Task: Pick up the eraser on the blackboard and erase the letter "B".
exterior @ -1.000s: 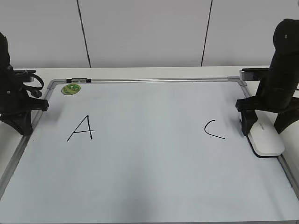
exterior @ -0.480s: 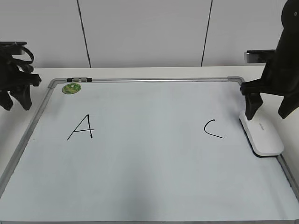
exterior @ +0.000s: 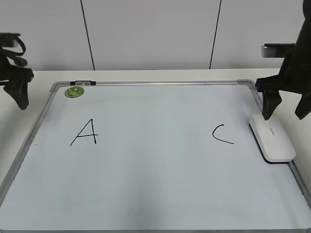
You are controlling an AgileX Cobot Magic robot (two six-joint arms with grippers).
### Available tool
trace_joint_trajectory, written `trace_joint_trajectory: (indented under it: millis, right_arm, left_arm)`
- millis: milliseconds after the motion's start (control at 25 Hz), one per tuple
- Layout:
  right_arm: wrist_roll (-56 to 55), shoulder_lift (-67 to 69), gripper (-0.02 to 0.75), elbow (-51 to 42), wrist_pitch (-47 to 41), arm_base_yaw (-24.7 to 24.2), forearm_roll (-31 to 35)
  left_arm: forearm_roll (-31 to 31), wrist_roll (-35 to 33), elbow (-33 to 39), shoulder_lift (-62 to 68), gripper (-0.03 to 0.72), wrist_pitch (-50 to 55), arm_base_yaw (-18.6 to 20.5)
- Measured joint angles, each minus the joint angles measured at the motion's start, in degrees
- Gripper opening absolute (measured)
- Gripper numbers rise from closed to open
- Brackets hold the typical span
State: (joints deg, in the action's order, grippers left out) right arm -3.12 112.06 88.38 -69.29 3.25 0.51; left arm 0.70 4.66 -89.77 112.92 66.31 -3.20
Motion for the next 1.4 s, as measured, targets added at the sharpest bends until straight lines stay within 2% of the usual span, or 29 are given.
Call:
trace_joint_trajectory:
  millis: [240, 360, 600, 1080, 1400]
  right_arm:
    - [-2.7, -13.7, 0.577, -10.3, 2.5, 3.1, -1.1]
    - [-4.1, -20.9, 0.576, -17.8, 7.0, 5.8, -1.8]
    - [-6.2, -31.8, 0.575, -29.5, 12.1, 10.4, -1.9]
    - [-6.5, -53.2, 0.575, -42.8, 10.6, 10.9, -2.0]
    - [-6.5, -74.6, 0.575, -53.1, 5.2, 11.1, -2.4]
  left_arm:
    - [1.6, 0.0, 1.7, -11.4, 0.573, -0.5, -1.4]
    - [1.9, 0.0, 7.9, -18.6, 0.570, -2.2, -1.4]
    - [2.6, 0.0, 25.3, -37.7, 0.561, -6.9, -1.4]
    - [3.5, 0.0, 50.3, -72.2, 0.553, -7.3, -1.4]
    - [3.1, 0.0, 56.8, -92.8, 0.553, -3.7, -1.4]
